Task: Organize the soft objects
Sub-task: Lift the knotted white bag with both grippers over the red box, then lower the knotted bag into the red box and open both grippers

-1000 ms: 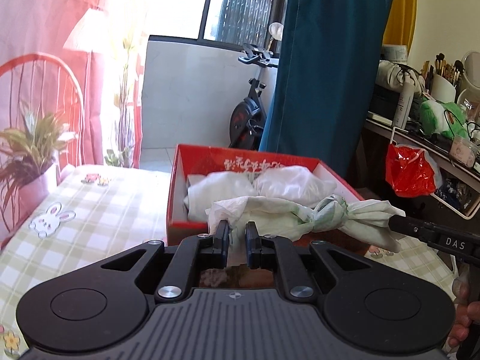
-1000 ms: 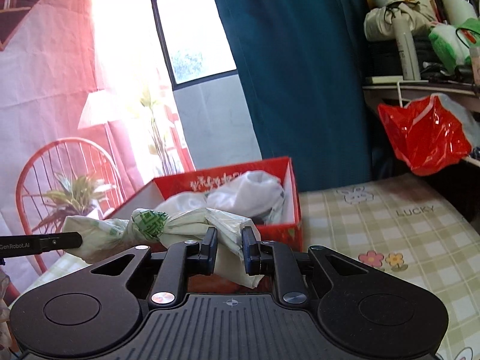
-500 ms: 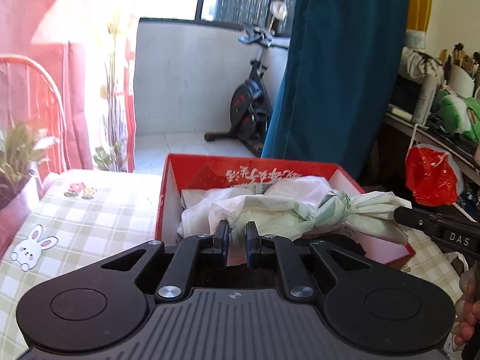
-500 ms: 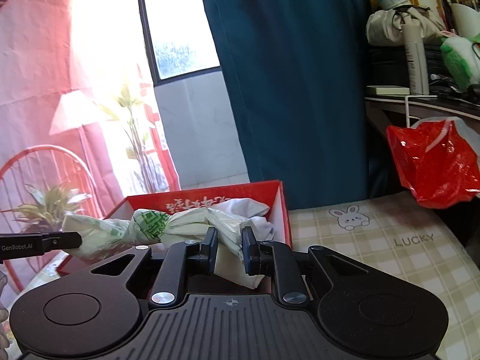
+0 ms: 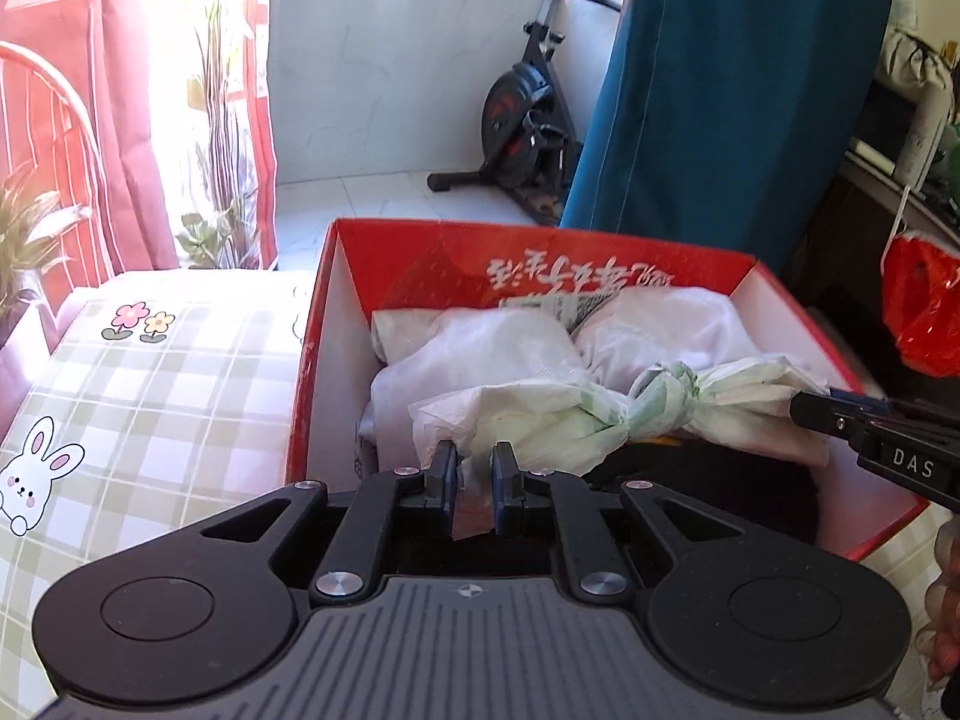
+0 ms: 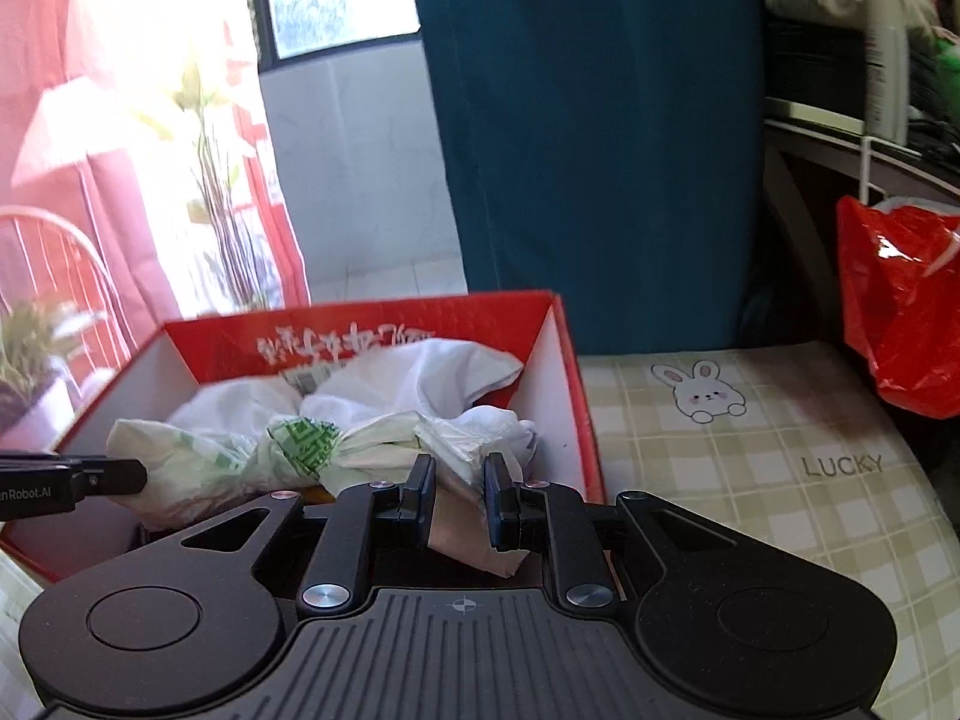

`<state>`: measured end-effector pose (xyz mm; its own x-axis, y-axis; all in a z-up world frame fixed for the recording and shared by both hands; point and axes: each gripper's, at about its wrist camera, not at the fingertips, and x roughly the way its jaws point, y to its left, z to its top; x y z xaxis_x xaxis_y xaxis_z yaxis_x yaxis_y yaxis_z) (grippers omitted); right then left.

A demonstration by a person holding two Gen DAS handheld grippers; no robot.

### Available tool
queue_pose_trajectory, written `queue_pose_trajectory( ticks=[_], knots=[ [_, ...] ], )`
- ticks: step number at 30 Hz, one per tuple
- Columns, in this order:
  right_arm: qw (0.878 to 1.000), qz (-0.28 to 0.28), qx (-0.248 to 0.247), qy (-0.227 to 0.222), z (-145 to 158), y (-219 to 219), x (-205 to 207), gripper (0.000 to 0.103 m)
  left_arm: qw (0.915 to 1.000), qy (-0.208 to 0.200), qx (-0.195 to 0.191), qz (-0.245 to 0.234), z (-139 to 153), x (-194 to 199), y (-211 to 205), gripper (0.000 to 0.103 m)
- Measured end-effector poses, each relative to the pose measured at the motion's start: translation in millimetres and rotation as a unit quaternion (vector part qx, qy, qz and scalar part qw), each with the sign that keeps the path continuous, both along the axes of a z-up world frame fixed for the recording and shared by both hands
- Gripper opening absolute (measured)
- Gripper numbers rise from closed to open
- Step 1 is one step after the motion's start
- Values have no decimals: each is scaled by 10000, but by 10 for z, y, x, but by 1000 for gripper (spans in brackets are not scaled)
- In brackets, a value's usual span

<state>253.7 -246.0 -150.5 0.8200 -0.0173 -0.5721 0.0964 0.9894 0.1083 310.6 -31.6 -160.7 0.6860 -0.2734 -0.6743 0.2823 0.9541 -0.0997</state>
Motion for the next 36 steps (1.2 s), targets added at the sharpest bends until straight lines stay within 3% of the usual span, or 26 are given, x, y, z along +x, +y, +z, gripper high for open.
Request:
queue_pose_trajectory(
  ticks=[5,8,11,15,19,25,27,36],
  knots=[
    [9996,48,-192,210,-40,71,135,16,10000,-11,-27,-62,10,-1,0,18],
    [9995,32,-171,275,-51,69,166,16,9998,-66,-71,-160,36,-13,-1,33],
    [9994,58,-223,238,-41,77,144,20,9996,-111,-103,-228,78,-53,-2,58],
    [9993,183,-323,67,-9,91,49,30,9994,-186,-84,-284,123,-103,-5,62],
    [9991,270,-330,-64,44,95,-78,32,9991,-301,-52,-278,186,-179,-3,70],
    [9983,411,-329,-257,159,93,-281,44,9986,-463,46,-234,318,-333,-5,74],
    [9979,465,-300,-323,196,92,-356,49,9982,-556,73,-221,361,-422,-1,80],
    [9960,584,-79,-671,262,135,-805,52,9971,-754,37,-126,408,-872,18,81]
  ],
)
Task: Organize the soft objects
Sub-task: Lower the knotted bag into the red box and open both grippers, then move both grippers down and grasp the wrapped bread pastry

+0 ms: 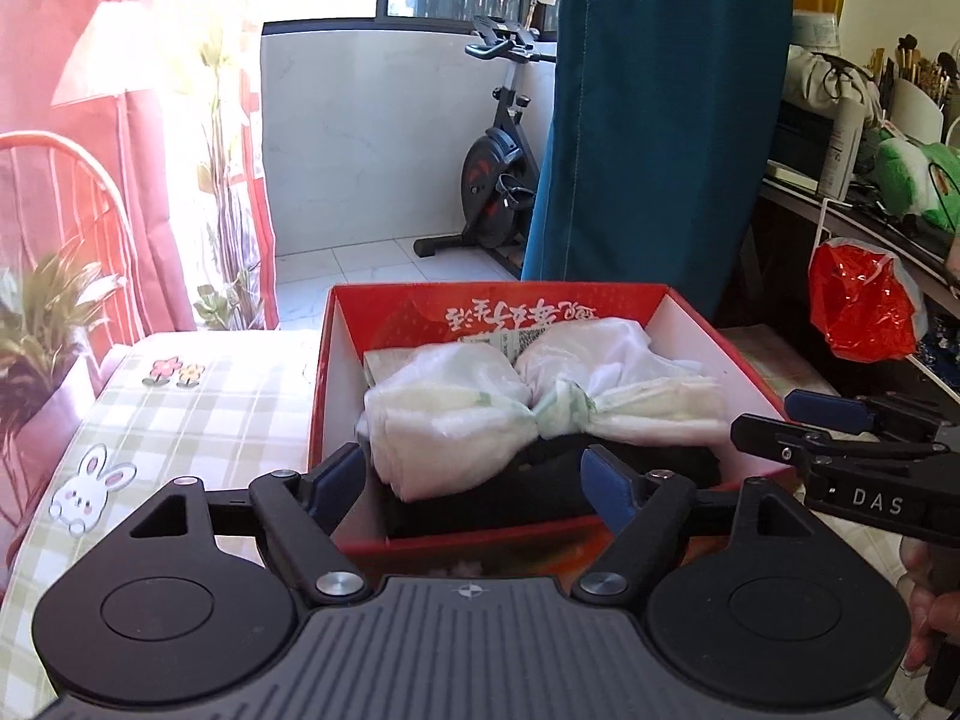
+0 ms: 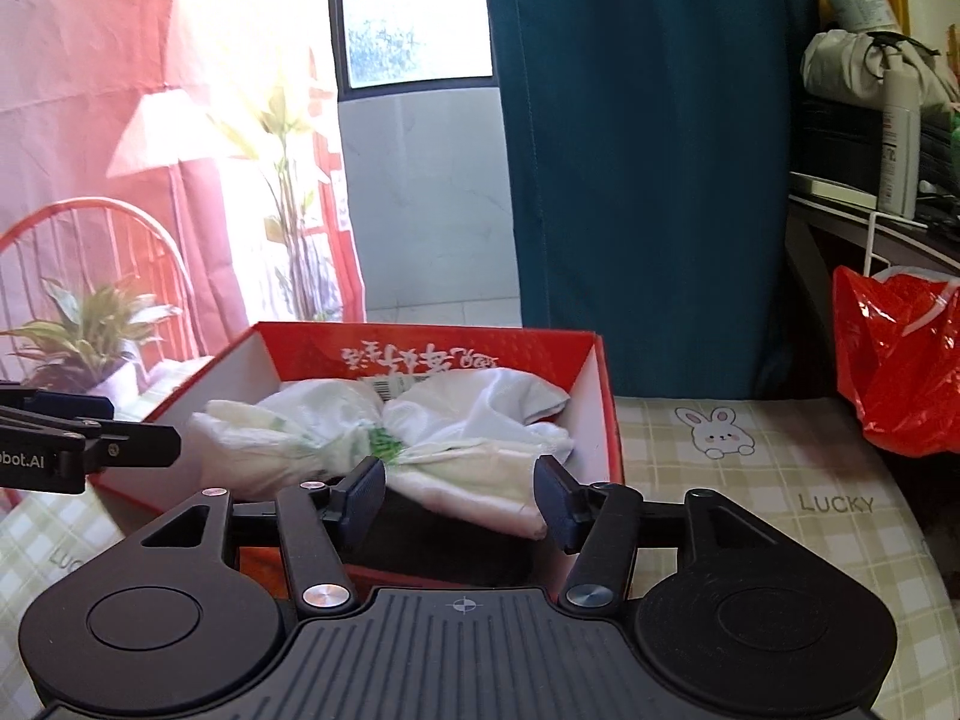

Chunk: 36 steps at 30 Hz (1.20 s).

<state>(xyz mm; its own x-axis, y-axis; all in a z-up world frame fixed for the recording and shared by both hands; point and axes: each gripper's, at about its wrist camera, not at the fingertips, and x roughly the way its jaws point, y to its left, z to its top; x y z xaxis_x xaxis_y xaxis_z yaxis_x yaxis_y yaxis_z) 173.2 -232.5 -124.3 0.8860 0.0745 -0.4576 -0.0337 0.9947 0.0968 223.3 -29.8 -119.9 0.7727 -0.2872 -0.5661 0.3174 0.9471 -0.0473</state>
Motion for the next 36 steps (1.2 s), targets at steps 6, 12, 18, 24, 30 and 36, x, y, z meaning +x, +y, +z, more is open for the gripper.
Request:
queue_pose_trajectory(
  ticks=[6,12,18,24,30,36],
  knots=[
    [9998,113,59,-133,-84,93,-313,51,9998,131,-154,67,-138,-229,16,79],
    [9996,272,76,12,-284,217,-480,51,9986,389,-351,97,-367,-389,28,69],
    [9981,390,280,380,-567,285,-543,51,9965,751,-367,-76,-675,-475,-2,56],
    [9956,465,339,735,-797,340,-587,49,9872,1263,-962,-166,-935,-463,92,41],
    [9932,447,649,861,-875,259,-674,43,9841,1339,-1098,-403,-977,-581,65,31],
    [9918,635,646,904,-870,300,-765,35,9824,1403,-1169,-390,-1018,-660,79,31]
  ],
)
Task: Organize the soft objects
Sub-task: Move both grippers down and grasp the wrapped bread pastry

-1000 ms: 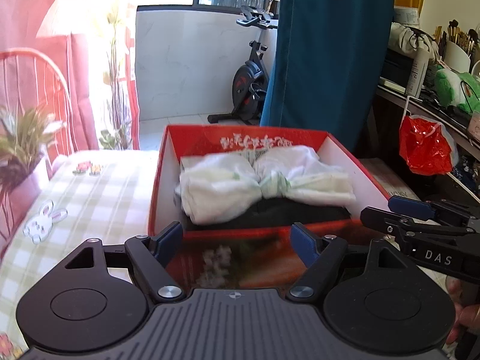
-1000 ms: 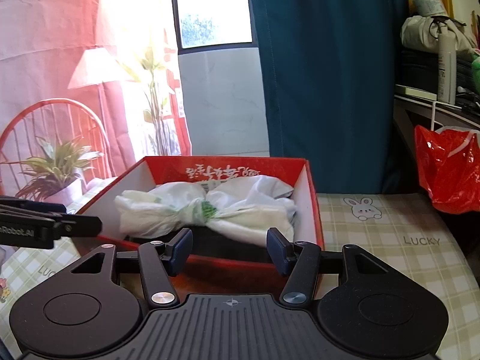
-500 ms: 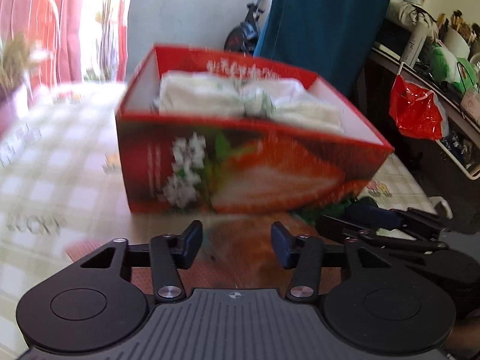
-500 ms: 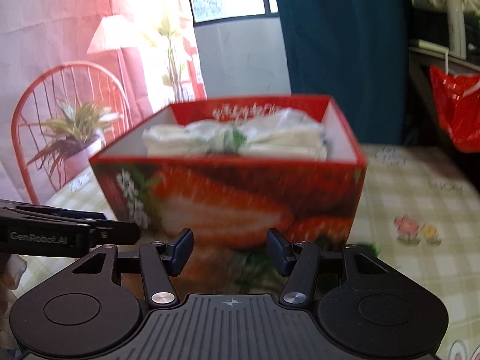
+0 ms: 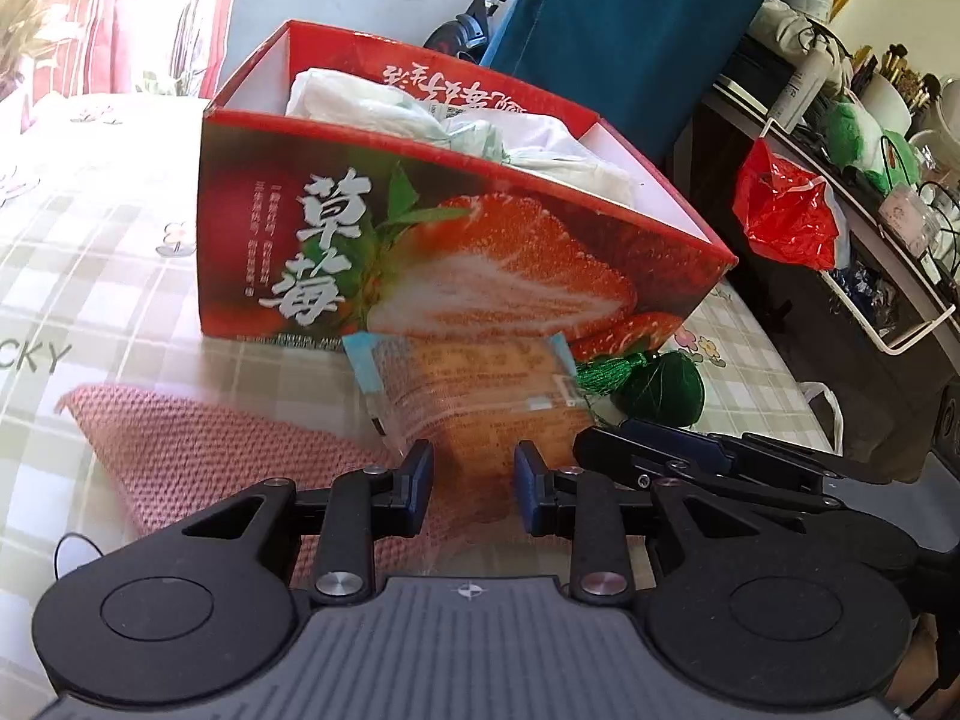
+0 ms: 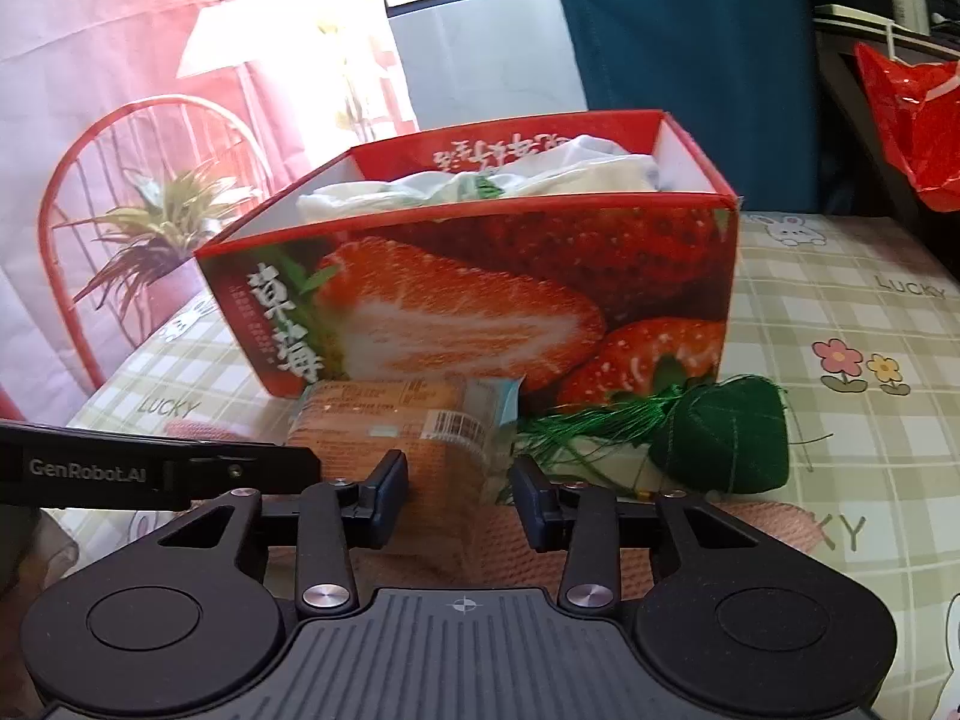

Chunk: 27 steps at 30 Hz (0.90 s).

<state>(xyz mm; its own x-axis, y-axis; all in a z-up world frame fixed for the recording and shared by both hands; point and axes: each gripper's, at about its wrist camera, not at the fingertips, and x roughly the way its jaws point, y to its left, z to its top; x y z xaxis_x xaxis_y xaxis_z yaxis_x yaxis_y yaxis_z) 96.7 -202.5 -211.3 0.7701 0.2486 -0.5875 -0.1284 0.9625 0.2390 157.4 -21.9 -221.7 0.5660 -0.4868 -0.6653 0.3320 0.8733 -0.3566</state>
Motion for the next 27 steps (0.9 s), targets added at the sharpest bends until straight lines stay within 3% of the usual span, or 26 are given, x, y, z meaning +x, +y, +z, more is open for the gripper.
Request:
queue_pose_trajectory(
  ticks=[13,20,27],
  knots=[
    [9998,-6,159,133,32,3,191,37,9999,27,-134,98,-62,-28,83,35],
    [9995,157,287,2,-26,-7,130,35,9959,349,-676,490,-83,27,231,34],
    [9994,189,292,-7,-32,-8,99,32,9967,244,-495,590,-71,136,211,41]
  ],
)
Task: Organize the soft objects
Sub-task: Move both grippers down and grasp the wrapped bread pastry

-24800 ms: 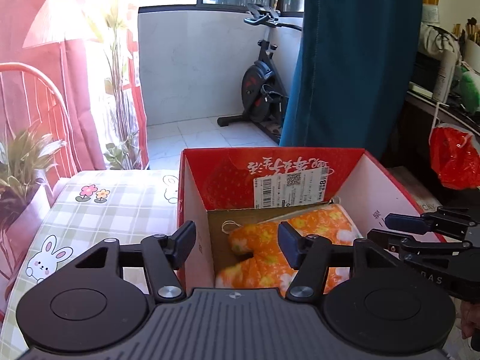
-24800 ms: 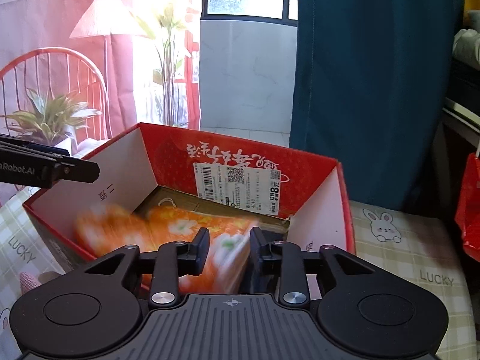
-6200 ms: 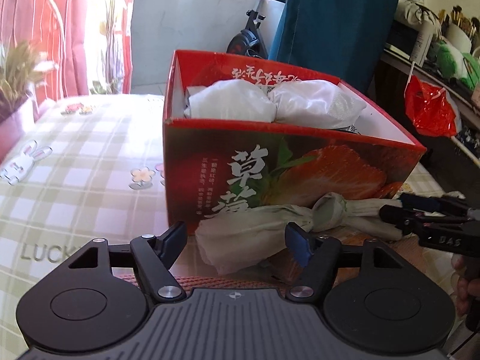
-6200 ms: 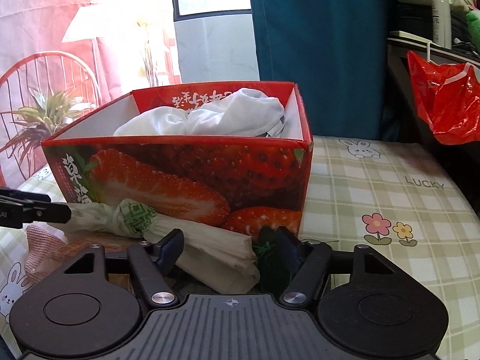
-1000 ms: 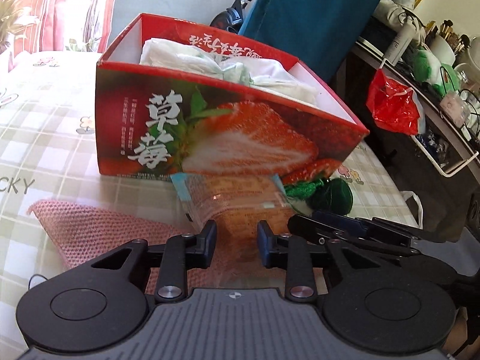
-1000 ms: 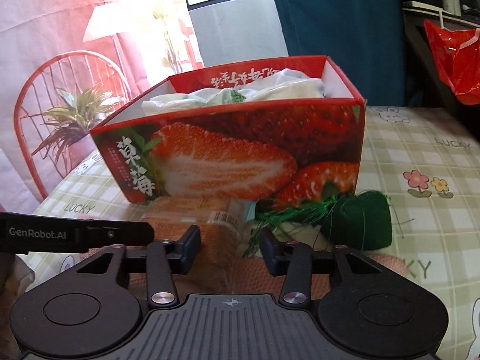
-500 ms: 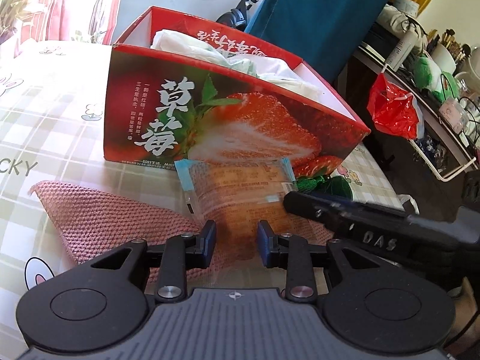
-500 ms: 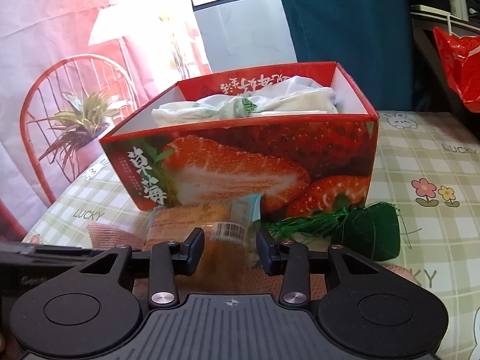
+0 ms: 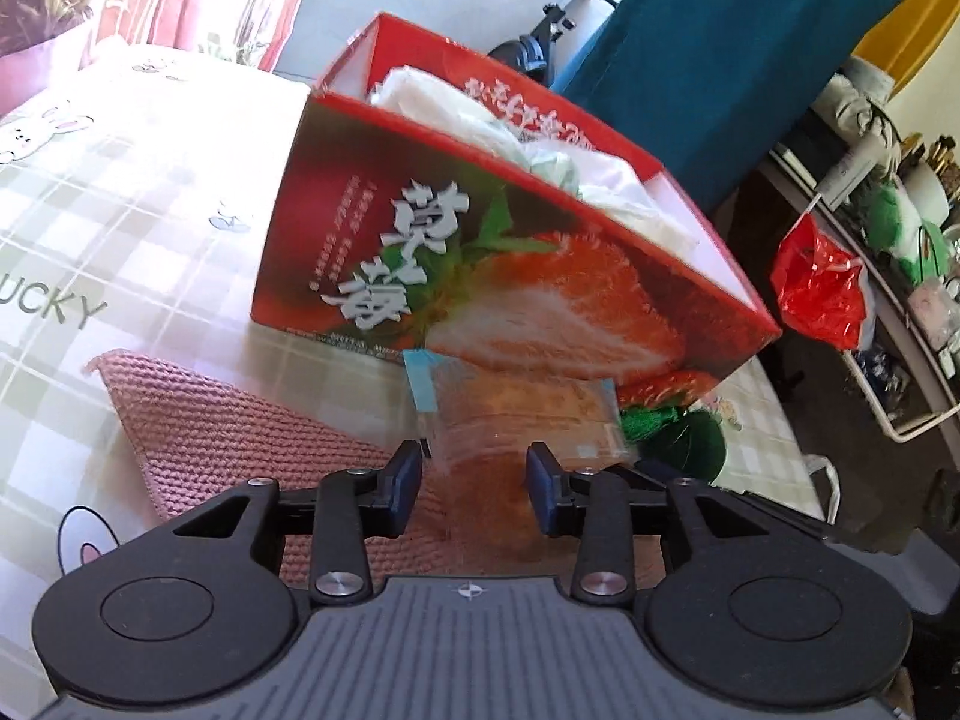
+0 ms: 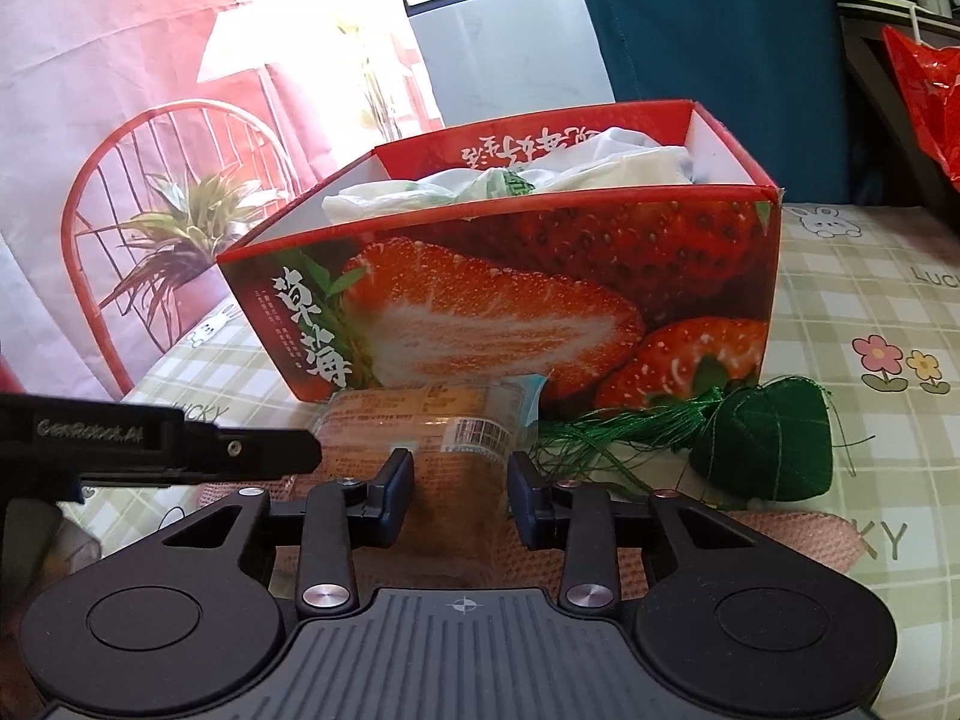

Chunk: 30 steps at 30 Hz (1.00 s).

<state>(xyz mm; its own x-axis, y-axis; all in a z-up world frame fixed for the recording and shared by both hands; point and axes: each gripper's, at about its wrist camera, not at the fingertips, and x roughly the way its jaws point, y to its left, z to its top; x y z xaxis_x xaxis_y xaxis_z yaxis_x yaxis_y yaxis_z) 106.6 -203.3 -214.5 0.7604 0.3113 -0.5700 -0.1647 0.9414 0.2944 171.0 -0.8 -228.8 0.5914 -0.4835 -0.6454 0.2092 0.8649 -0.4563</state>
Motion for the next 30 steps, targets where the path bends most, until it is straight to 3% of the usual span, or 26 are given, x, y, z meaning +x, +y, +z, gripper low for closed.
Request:
queue_pose_trajectory(
  ticks=[3,7,10,11,15,30],
  knots=[
    [10000,-20,25,-2,-8,1,-11,34,9998,-2,-145,-116,-53,-6,-26,46],
    [9988,-277,394,106,-55,-81,32,36,9996,-47,-200,-192,-51,-15,-54,43],
    [9983,-231,528,121,-43,-102,14,25,9995,-151,-139,-254,-7,-53,-75,37],
    [9984,-212,518,116,-29,-91,1,25,9992,-183,-128,-317,13,-64,-85,31],
    [9992,-104,368,109,16,-36,-68,25,9987,-190,73,-474,61,-119,-161,31],
    [9997,74,112,182,13,-7,-358,25,9982,-22,-11,-604,-90,-317,-91,31]
  ],
)
